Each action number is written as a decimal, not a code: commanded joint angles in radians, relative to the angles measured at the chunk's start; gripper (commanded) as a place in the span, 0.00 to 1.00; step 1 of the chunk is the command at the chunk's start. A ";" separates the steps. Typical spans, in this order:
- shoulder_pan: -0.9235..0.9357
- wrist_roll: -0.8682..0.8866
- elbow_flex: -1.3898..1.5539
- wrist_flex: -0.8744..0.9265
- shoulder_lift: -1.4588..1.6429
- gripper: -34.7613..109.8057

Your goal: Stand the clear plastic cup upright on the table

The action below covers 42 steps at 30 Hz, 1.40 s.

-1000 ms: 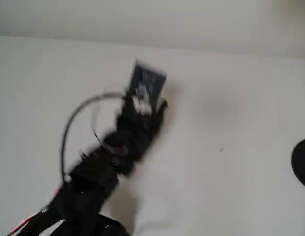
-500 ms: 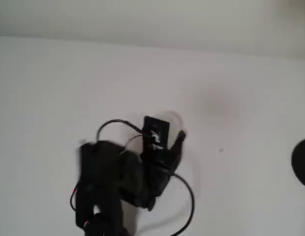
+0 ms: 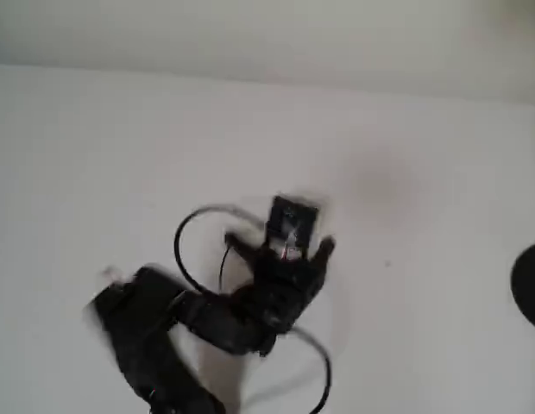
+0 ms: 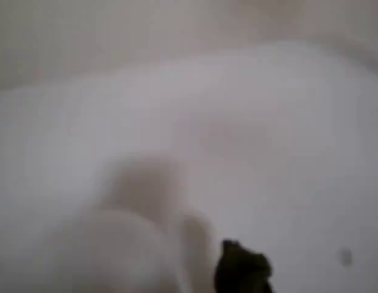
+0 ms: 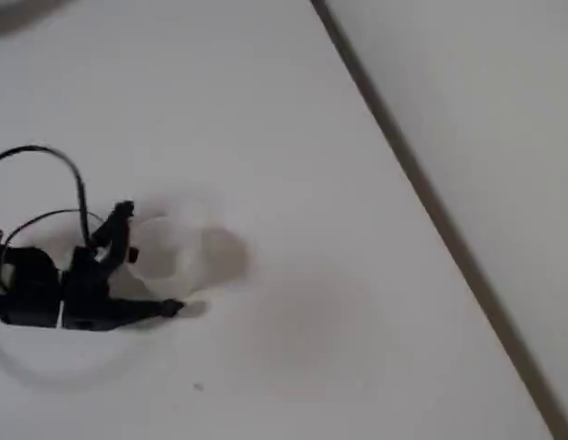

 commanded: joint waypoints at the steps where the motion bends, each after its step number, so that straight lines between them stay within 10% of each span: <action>1: -0.012 0.219 -0.152 0.893 0.784 0.76; 15: 0.009 1.098 -0.302 1.870 1.190 0.28; 24: -0.077 1.192 0.225 1.940 1.562 0.24; 42: -0.029 1.258 0.232 1.939 1.560 0.24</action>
